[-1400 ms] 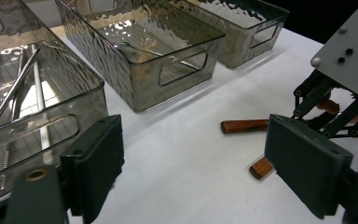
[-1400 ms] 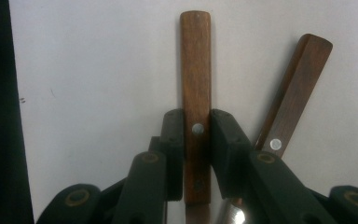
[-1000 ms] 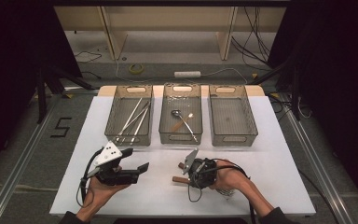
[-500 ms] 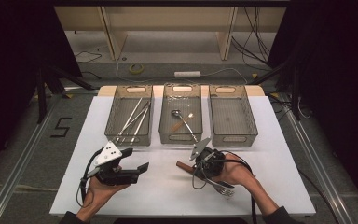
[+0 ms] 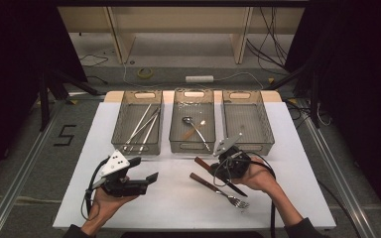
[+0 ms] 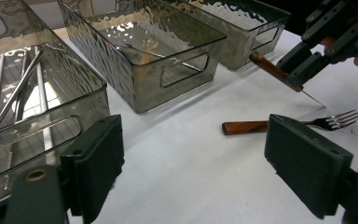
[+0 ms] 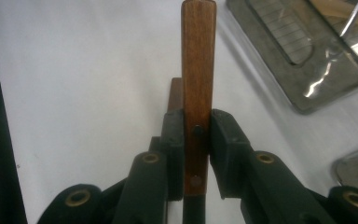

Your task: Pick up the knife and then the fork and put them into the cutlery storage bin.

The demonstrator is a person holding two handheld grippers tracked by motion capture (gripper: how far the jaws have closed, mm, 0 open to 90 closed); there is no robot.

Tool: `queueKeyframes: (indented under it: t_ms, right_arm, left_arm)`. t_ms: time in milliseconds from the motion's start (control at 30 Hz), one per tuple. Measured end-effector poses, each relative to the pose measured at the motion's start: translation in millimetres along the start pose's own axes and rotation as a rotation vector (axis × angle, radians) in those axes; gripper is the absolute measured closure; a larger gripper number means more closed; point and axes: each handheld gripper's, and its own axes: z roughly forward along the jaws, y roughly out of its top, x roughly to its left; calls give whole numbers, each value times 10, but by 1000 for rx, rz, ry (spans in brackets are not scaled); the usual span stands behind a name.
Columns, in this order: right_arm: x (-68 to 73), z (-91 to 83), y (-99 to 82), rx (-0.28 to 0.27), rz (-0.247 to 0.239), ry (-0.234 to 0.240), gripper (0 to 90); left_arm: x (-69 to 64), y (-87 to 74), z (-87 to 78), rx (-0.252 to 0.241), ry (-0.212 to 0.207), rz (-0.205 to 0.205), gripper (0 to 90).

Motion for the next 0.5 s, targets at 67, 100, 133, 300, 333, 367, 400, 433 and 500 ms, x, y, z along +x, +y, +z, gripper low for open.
queueKeyframes:
  t_ms: [67, 100, 133, 300, 333, 367, 400, 433, 500]
  right_arm:
    - [-26, -34, -8, -17, 20, 0, 769]
    - [-40, -51, -12, -25, 35, 2, 769]
    - [-55, -62, -17, -33, 37, 1, 769]
    - [-141, -137, -48, -87, 79, 4, 769]
    - [-155, -153, -54, -102, 87, 4, 769]
    - [-168, -165, -58, -110, 91, 8, 769]
    - [-183, -184, -64, -122, 98, 11, 769]
    - [-192, -200, -69, -134, 116, 14, 769]
    - [-227, -236, -89, -158, 135, 21, 769]
  left_arm:
    - [1, 0, 0, -1, 1, -1, 191]
    - [1, 0, 0, -1, 0, -1, 191]
    - [1, 0, 0, -1, 1, -1, 191]
    - [2, 0, 0, -2, 1, -1, 191]
    - [2, 0, 0, -2, 1, -1, 191]
    - [3, 0, 1, -2, 1, -1, 191]
    - [2, 0, 1, 0, 1, -2, 191]
    - [2, -1, 1, -2, 1, -1, 191]
    - [2, -1, 1, -2, 1, -1, 191]
